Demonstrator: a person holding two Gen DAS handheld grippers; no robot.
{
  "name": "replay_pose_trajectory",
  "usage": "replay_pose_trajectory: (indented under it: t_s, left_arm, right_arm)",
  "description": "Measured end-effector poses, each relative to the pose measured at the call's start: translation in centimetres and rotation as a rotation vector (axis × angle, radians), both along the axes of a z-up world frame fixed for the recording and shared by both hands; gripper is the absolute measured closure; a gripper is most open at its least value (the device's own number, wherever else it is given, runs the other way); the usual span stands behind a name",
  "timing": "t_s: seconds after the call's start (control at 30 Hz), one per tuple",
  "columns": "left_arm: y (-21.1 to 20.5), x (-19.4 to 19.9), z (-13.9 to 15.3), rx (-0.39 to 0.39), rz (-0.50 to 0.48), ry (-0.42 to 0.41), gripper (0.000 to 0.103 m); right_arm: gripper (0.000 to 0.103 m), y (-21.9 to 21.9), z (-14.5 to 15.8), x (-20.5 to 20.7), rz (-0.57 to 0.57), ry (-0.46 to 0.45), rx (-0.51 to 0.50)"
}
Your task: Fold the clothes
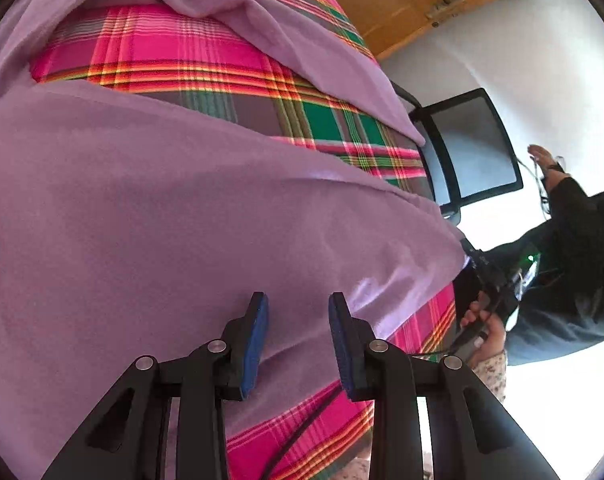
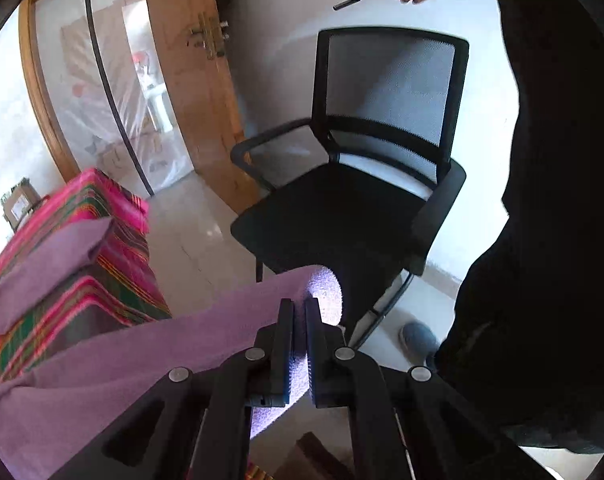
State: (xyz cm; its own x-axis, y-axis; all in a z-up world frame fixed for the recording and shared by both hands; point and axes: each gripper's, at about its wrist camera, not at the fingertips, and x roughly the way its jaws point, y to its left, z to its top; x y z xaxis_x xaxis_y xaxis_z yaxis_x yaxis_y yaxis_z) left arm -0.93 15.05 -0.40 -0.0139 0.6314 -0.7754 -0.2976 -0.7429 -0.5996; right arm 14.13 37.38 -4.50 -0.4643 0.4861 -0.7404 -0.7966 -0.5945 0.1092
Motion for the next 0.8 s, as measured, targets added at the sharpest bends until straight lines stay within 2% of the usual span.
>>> replay_pose_trajectory:
  t_s: [0.2, 0.27, 0.4, 0.47, 0.57, 0.8]
  left_arm:
    - [0.5, 1.3, 0.1, 0.001, -0.039, -0.006, 0.071]
    - [0.8, 1.9, 0.3, 0.0, -0.057, 0.001, 0.071]
    - [0.9, 2.5, 0.5, 0.01, -0.075, -0.001, 0.071]
    - [0.8, 2.8, 0.6, 0.015, -0.082, -0.015, 0.071]
    - [0.2, 3.6, 1.2, 0.013, -0.087, 0.008, 0.071]
    - [-4.0, 5.2, 2.8, 0.015, -0.02, 0.075, 0.071]
  right_arm:
    - [0.097, 1.2, -2.3, -0.1, -0.018, -0.074, -0.035]
    - [0.097, 1.5, -2.9, 0.3, -0.014, -0.063, -0.082]
    - [0.097, 1.1, -3.1, 1.1, -0.005, -0.05, -0.112]
    - [0.097, 0.5, -2.6, 1.4, 0.019, -0.037, -0.111]
    - [0.097, -0.5, -1.6, 2.0, 0.058, -0.014, -0.096]
    - [0.097, -4.9, 3.0, 3.9, 0.183, 0.073, -0.041]
